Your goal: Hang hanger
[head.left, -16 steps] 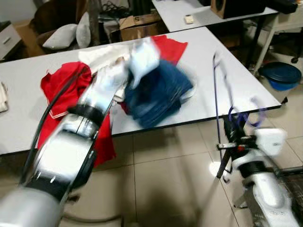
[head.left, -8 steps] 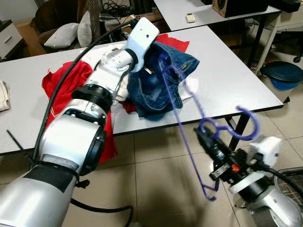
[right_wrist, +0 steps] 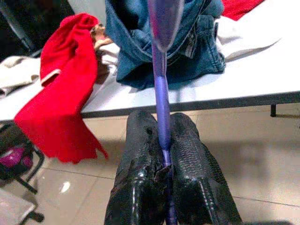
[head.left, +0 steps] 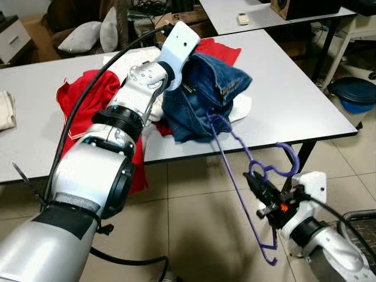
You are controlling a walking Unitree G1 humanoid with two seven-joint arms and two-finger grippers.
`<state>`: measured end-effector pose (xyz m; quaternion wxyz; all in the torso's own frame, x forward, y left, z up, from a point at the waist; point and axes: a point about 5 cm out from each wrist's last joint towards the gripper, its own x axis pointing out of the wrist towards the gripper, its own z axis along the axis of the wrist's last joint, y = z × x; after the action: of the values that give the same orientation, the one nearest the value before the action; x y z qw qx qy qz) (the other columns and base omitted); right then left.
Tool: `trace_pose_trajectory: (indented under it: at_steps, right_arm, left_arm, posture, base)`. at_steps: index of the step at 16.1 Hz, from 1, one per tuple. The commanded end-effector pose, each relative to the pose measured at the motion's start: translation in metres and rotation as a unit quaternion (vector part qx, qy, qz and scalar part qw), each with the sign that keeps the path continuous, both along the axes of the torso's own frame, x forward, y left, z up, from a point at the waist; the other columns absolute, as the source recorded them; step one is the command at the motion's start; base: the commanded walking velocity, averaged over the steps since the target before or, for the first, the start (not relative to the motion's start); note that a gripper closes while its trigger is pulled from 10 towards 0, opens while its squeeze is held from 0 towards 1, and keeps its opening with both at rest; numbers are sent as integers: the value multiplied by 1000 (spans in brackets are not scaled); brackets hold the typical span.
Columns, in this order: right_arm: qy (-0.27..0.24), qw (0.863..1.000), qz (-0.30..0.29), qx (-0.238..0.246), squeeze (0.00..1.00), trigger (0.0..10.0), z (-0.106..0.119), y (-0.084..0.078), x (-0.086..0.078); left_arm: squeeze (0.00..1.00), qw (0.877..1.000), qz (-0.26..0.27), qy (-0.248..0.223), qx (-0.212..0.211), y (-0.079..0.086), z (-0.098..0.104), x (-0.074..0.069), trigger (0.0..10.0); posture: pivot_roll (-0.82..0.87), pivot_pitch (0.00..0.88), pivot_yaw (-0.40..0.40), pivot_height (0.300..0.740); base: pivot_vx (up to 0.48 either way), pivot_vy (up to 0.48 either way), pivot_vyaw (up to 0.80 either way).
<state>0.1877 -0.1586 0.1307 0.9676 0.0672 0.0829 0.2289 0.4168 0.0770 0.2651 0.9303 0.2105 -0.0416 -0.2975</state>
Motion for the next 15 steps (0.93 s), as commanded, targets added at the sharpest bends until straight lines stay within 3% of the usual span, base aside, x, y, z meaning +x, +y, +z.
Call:
trace_pose_trajectory:
  at_steps: [1, 5, 7, 9, 11, 12, 14, 15]
  right_arm:
    - [-3, 1000, 2, 19, 0, 10000, 4, 1, 3]
    - [8, 997, 43, 56, 0, 10000, 10, 9, 9]
    - [66, 995, 45, 56, 0, 10000, -1, 9, 10]
    - [147, 987, -10, 63, 0, 10000, -22, 0, 17]
    - [157, 985, -20, 76, 0, 10000, -24, -2, 20]
    - [149, 984, -68, 69, 0, 10000, -26, -11, 30]
    - [139, 982, -92, 83, 0, 10000, -23, -16, 36]
    - [123, 981, -102, 112, 0, 10000, -17, -18, 40]
  left_arm:
    - [0, 1000, -13, -7, 5, -1, 0, -2, 0]
    - [0, 998, -50, -4, 29, -18, -28, -13, 0]
    - [0, 998, -59, -8, 7, -22, -26, -17, 0]
    - [0, 996, -67, -23, -51, -25, -10, -21, 0]
    - [0, 995, -62, -29, -68, -23, -4, -21, 0]
    - [0, 994, -75, -27, -75, -24, -3, -23, 0]
    - [0, 994, -87, -23, -69, -26, -6, -27, 0]
    - [0, 994, -92, -20, -62, -26, -10, -29, 0]
  posture:
    - [-36, 0, 105, 740]
    - [-34, 0, 67, 740]
    - [-36, 0, 54, 740]
    - [-31, 0, 41, 740]
    - [-32, 0, 38, 740]
    - [-33, 0, 37, 740]
    - [-34, 0, 39, 740]
    - [-40, 0, 45, 740]
  base:
    - [0, 0, 0]
    - [0, 0, 0]
    - [0, 0, 0]
    - [0, 0, 0]
    - [0, 0, 0]
    - [0, 0, 0]
    - [0, 0, 0]
    - [0, 0, 0]
